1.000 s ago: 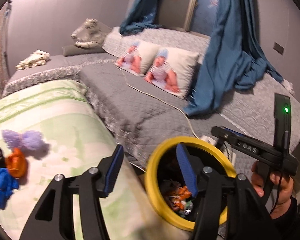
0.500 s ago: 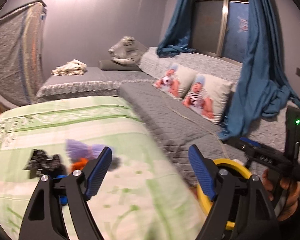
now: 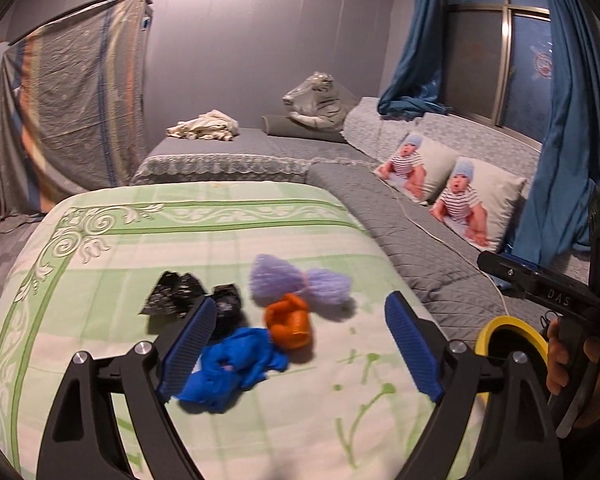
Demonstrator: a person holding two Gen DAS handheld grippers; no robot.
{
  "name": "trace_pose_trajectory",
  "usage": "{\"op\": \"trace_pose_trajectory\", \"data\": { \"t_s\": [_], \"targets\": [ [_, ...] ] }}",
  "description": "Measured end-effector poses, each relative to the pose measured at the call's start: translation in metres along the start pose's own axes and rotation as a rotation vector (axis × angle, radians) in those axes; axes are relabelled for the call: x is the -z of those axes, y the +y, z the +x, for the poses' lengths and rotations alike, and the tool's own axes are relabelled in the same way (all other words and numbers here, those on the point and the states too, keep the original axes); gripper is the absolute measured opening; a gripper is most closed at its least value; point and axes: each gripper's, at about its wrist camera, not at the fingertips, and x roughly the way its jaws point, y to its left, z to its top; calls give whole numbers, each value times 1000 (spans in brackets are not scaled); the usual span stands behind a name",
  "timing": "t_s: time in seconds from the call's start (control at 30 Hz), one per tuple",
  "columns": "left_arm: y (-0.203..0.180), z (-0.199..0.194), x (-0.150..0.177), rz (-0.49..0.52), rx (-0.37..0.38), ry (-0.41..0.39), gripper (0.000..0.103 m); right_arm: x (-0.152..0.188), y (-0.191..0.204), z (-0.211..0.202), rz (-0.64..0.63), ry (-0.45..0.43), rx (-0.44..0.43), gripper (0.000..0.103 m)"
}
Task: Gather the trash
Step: 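Move both tools back over the remaining trash on the bed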
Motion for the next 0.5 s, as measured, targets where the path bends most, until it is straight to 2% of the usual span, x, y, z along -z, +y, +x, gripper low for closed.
{"op": "trace_pose_trajectory", "data": {
  "t_s": [0.2, 0.5],
  "targets": [
    [28, 2, 8, -45, -32, 15, 85, -6, 27, 27, -44, 41, -32, 67],
    [53, 19, 27, -71, -41, 75, 85, -9, 56, 68, -90, 112, -75, 67]
  ]
}}
